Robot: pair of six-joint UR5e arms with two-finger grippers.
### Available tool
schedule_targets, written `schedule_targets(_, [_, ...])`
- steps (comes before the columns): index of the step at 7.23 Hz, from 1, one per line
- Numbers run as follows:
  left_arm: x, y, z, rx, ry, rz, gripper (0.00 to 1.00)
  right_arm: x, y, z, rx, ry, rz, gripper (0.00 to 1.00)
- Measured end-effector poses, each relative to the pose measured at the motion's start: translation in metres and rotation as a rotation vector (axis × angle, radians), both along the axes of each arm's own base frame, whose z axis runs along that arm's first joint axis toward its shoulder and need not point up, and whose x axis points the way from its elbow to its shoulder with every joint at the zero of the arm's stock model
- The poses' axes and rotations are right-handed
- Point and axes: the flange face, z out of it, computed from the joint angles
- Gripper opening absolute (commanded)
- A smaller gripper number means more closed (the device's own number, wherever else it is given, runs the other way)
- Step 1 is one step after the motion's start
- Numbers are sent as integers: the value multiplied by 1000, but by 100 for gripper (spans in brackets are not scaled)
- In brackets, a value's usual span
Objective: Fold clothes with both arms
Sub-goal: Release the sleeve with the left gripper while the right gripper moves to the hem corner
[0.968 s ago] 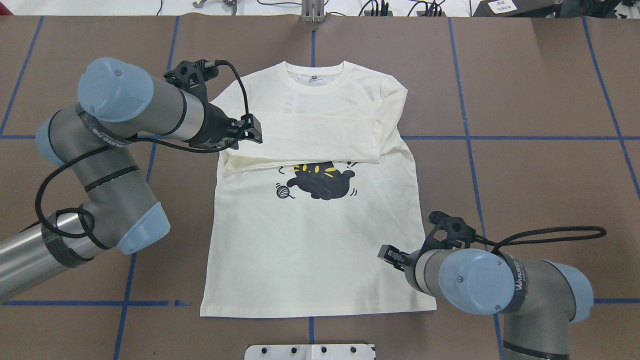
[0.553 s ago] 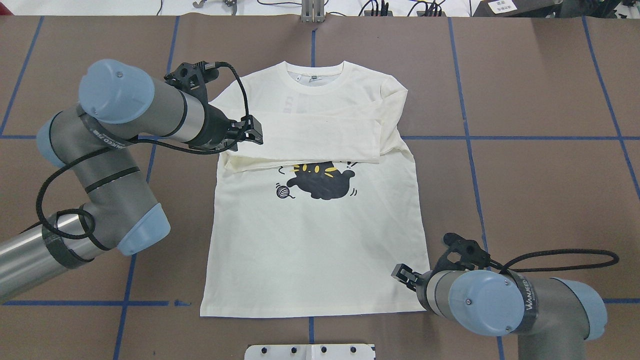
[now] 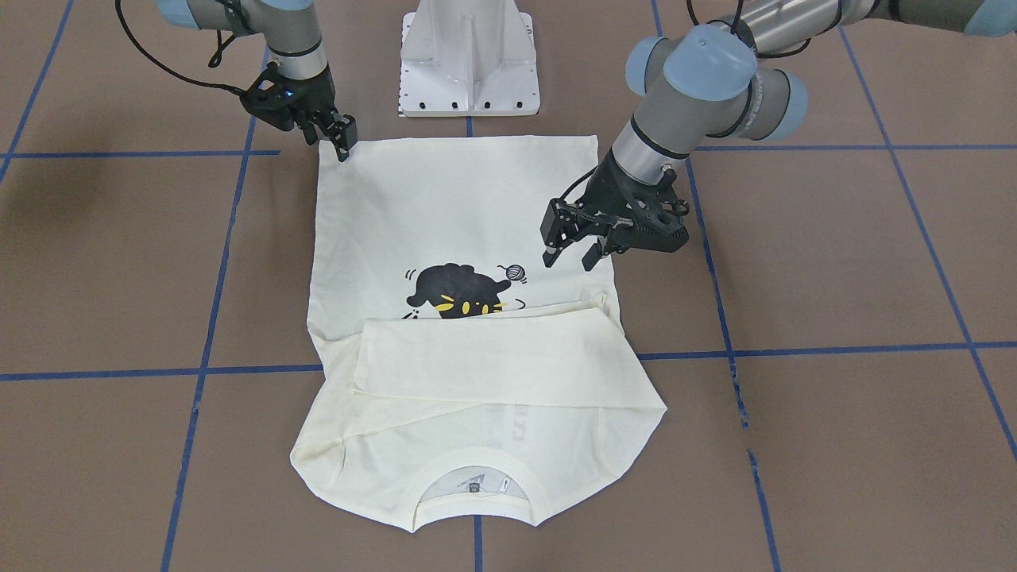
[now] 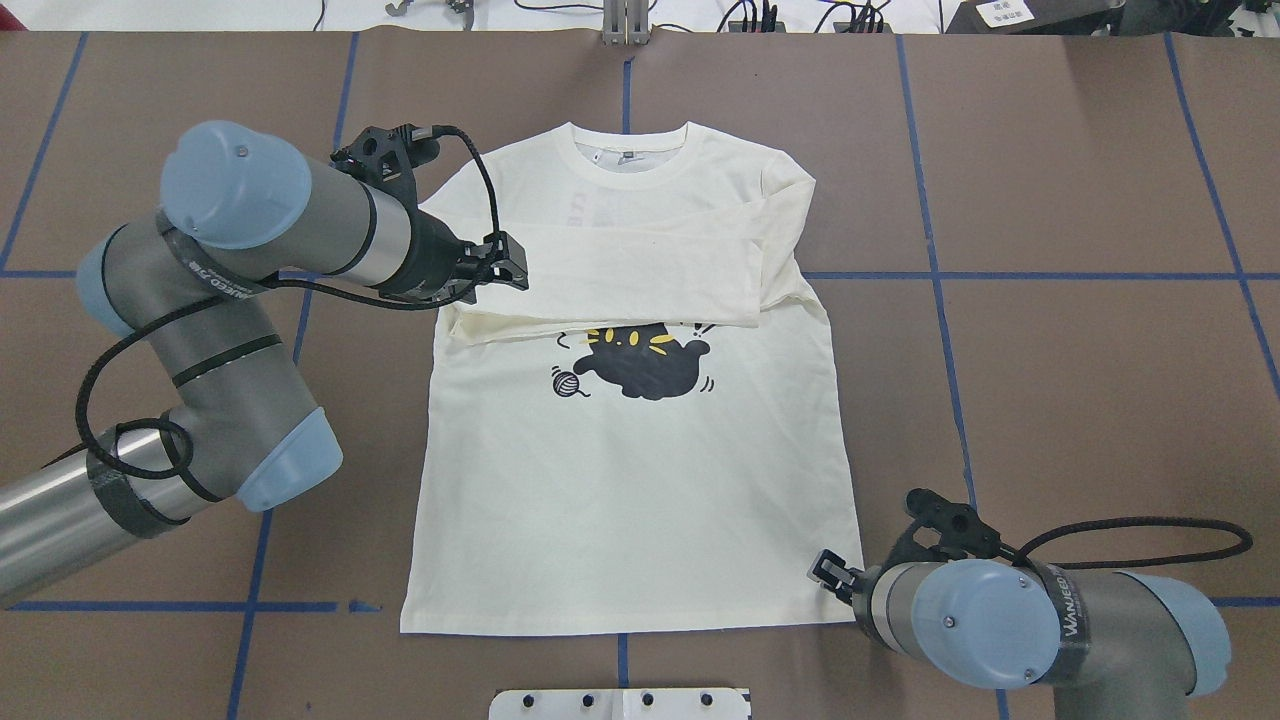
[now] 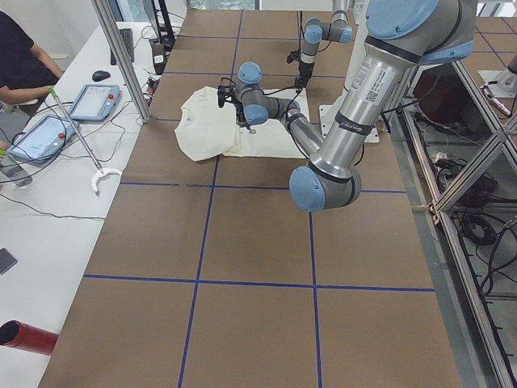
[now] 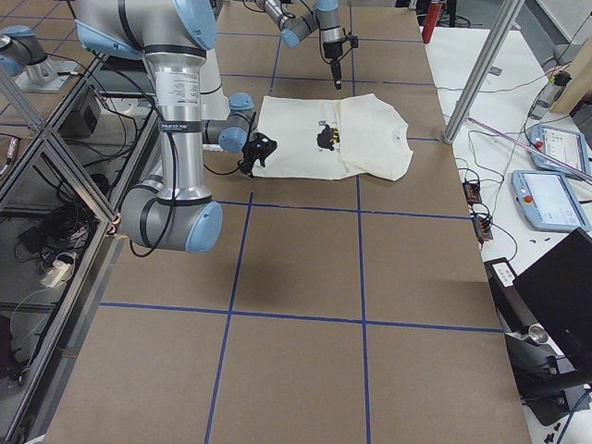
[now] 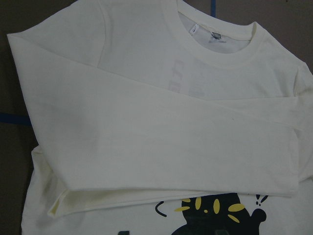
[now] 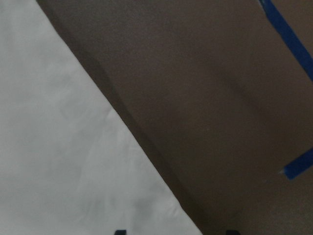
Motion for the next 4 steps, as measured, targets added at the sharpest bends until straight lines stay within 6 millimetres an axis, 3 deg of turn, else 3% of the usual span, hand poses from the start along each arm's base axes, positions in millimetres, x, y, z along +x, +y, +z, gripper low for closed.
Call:
schedule_targets(1, [0, 0, 1, -1, 0, 0, 68, -1, 4, 2, -1, 4, -7, 50])
schedule_targets(2, [1, 0, 1, -1, 0, 0, 68, -1, 7, 3, -2, 6, -12, 14])
schedule_targets(3, [1, 0, 1, -1, -1, 0, 68, -1, 8, 3, -2, 7, -15, 2])
schedule_targets(4, [1, 0, 0, 0, 0, 0, 68, -2, 9, 4, -2, 7, -17, 0])
